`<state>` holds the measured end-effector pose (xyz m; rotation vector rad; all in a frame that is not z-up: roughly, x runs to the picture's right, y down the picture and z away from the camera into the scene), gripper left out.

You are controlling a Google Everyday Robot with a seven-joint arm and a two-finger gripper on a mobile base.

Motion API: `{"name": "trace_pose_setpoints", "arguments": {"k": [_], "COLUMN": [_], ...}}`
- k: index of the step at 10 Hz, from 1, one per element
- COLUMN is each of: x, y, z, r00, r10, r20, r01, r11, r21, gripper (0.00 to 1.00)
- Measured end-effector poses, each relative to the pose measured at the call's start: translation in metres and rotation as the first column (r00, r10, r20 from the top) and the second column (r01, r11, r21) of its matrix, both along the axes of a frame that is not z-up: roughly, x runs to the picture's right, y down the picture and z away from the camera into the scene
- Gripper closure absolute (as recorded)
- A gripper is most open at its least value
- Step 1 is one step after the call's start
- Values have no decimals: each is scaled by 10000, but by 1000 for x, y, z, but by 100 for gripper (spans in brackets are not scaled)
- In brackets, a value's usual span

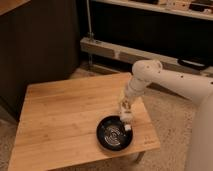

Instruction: Place the bottle in the ceramic bowl

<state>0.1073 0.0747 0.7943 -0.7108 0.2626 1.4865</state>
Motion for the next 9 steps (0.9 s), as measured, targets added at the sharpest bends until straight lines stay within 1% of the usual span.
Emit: {"name": "trace_pose_setpoints", "arguments": {"k": [2,3,4,5,6,7,8,9], "x": [-24,-31,-41,-44,-42,-40,-41,-38], "y": [25,35,48,56,61,61,58,58], "z": [-17,-22,-24,-23,-20,-17,-14,-13], "r00": [9962,9916,9820,9750,9712,9697,9695,9708], "r10": [-651,-954,-1369,-1517,-1573,-1493,-1289,-1167], "r20": [583,877,1300,1621,1789,1933,2083,2096], "r01": [646,948,1356,1481,1515,1413,1202,1089], "r11": [9979,9954,9906,9884,9874,9885,9913,9929], "r21": [99,118,192,342,460,547,541,484], "gripper": [98,93,82,71,64,53,42,36]}}
